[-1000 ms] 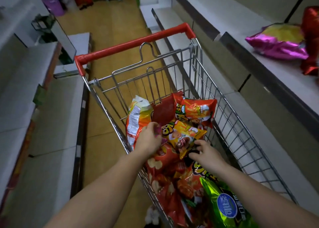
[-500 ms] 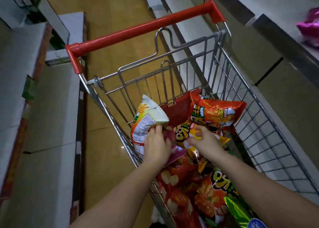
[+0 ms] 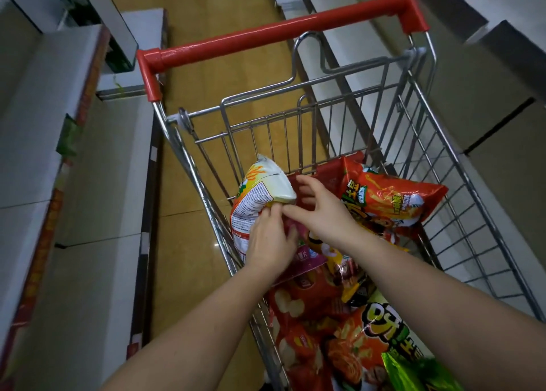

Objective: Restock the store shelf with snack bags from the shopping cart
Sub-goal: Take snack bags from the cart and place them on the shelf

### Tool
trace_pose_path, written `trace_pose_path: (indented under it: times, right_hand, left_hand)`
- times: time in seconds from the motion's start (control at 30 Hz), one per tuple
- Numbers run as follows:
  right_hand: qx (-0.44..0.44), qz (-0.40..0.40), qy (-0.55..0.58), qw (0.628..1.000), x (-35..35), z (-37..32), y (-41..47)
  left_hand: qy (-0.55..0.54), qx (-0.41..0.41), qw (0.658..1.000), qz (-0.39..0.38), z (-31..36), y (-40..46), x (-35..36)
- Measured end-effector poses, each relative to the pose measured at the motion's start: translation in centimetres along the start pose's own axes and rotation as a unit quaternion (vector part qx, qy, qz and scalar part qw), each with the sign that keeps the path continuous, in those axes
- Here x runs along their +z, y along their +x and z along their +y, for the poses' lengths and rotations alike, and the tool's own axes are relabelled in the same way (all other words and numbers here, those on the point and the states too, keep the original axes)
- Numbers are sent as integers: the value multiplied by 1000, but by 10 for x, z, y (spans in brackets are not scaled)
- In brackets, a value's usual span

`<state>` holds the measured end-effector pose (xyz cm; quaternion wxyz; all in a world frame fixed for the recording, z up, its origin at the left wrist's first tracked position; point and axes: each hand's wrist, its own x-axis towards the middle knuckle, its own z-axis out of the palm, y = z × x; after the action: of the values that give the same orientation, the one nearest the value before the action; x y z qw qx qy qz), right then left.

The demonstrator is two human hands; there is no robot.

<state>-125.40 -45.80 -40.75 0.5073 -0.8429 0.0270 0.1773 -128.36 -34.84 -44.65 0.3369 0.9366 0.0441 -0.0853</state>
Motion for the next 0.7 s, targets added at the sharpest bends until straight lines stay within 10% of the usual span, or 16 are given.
trace_pose_path:
  times: [0.43,0.7]
  right_hand:
    - [-68,88,-154,982,16,-17,15]
    - [-132,142,-165,967,-9,-32,0]
  left_hand:
    - [-105,-13,989,105,-5,5,-14]
    - [-79,169,954,234,8,-8,-15]
